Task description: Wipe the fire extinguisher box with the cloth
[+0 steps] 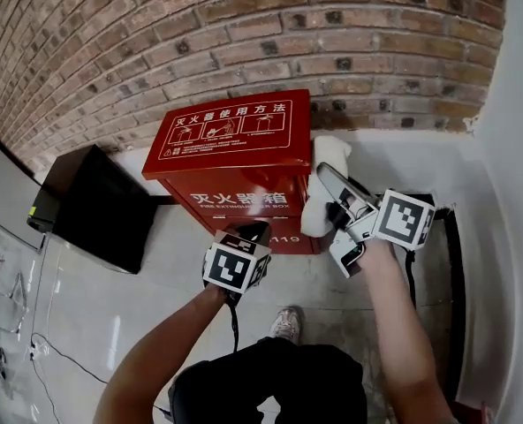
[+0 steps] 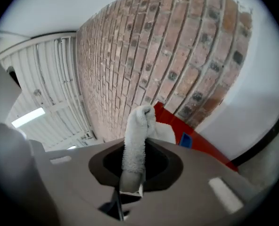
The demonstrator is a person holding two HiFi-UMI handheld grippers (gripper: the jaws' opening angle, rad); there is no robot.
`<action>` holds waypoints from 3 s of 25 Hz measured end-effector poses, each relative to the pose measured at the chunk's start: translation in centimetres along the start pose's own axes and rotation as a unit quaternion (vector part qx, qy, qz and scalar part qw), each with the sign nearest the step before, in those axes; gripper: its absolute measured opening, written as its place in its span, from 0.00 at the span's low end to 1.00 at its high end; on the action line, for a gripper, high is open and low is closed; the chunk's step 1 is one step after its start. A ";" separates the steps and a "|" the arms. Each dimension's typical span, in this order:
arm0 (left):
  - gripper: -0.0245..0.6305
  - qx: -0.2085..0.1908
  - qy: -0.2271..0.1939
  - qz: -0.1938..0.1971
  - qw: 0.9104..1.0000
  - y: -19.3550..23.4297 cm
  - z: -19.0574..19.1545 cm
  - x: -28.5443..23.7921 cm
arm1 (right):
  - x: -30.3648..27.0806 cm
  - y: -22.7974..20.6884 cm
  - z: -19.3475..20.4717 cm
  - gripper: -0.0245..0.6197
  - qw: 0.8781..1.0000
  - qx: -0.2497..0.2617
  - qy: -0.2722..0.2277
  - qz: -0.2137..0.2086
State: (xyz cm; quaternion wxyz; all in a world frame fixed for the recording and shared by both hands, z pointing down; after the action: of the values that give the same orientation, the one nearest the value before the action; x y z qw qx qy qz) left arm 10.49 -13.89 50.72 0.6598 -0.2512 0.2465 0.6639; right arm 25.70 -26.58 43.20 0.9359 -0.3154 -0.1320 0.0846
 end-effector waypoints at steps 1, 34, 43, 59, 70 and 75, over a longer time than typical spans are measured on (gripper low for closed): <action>0.04 -0.004 -0.005 -0.011 1.000 1.1 0.0 1.4 | 0.6 0.3 -0.4 0.16 0.999 0.026 -0.009 0.028; 0.04 0.059 -0.009 0.093 0.994 44.2 7.8 9.8 | -33.6 16.2 30.4 0.16 0.891 0.272 0.287 0.221; 0.04 0.062 0.061 0.124 0.988 44.7 8.7 7.2 | -35.4 11.9 33.6 0.16 0.883 0.231 0.280 0.297; 0.04 -0.066 0.105 0.233 0.965 41.7 17.1 -10.1 | -27.6 -1.8 50.2 0.16 0.843 -0.147 -0.052 0.514; 0.04 -0.115 0.083 0.267 0.953 38.5 17.2 -10.7 | -25.8 -5.8 51.4 0.15 0.775 -0.216 -0.185 0.564; 0.04 -0.088 0.066 0.262 0.959 40.0 16.1 -9.9 | -27.9 -2.1 45.8 0.15 0.802 -0.150 -0.231 0.531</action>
State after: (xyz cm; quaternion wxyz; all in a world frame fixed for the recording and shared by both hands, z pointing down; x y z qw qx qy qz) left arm -29.64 -11.04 69.22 0.4205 -0.2778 0.2870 0.8146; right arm -14.44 -8.94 74.15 0.6275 -0.4434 -0.1677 0.6176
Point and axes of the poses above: the fingertips, and each gripper's own axes: x backward along the fingers, y to its left, z out of its underside, the point moved 6 cm from there along x, backward along the fingers, and after that the axes turned 10 degrees about x, right-handed, at the moved point
